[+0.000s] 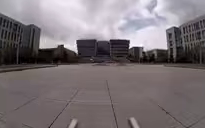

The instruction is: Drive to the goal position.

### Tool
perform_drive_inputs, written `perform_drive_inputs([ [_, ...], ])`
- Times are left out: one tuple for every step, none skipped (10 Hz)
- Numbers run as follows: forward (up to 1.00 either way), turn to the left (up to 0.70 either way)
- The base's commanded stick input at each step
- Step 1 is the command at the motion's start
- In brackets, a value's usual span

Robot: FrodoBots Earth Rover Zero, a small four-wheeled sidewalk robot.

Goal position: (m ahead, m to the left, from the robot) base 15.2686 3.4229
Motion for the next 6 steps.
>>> perform_drive_inputs([
  [1.00, 0.00],
  [1.00, 0.00],
  [1.00, 0.00],
  [1.00, 0.00],
  [1.00, 0.00],
  [1.00, 0.00],
])
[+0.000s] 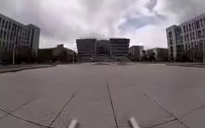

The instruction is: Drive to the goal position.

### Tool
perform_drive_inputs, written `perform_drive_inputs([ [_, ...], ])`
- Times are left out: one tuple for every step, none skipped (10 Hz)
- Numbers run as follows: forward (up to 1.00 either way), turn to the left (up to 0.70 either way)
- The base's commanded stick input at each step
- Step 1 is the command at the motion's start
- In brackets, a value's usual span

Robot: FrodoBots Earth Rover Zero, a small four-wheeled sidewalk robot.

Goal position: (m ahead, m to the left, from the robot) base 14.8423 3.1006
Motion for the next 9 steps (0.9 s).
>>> perform_drive_inputs([
  [1.00, 0.00],
  [1.00, 0.00],
  [1.00, 0.00],
  [1.00, 0.00],
  [1.00, 0.00],
  [1.00, 0.00],
  [1.00, 0.00],
  [1.00, 0.00],
  [1.00, 0.00],
])
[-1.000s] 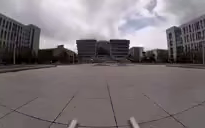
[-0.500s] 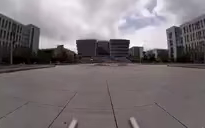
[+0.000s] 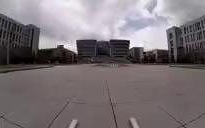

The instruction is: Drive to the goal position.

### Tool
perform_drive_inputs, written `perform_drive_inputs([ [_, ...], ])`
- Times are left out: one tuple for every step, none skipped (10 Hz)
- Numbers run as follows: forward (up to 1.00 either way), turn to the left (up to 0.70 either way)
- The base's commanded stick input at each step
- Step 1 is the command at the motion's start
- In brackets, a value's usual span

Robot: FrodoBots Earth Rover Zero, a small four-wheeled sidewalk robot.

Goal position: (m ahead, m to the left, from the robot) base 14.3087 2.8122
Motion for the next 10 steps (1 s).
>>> perform_drive_inputs([
  [1.00, 0.00],
  [1.00, 0.00],
  [1.00, 0.00],
  [1.00, 0.00],
  [1.00, 0.00],
  [1.00, 0.00],
  [1.00, 0.00],
  [1.00, 0.00],
  [1.00, 0.00],
  [1.00, 0.00],
])
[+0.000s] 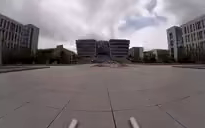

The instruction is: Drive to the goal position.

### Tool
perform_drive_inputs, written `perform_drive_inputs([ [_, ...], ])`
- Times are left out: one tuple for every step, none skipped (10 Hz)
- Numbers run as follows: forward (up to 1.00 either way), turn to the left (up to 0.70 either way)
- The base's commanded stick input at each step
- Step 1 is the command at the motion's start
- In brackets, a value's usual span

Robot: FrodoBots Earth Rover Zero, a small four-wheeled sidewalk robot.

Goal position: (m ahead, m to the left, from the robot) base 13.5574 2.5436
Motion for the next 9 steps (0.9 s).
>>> perform_drive_inputs([
  [1.00, 0.00],
  [1.00, 0.00],
  [1.00, 0.00],
  [1.00, 0.10],
  [1.00, 0.27],
  [1.00, 0.40],
  [1.00, 0.40],
  [1.00, 0.37],
  [1.00, 0.04],
])
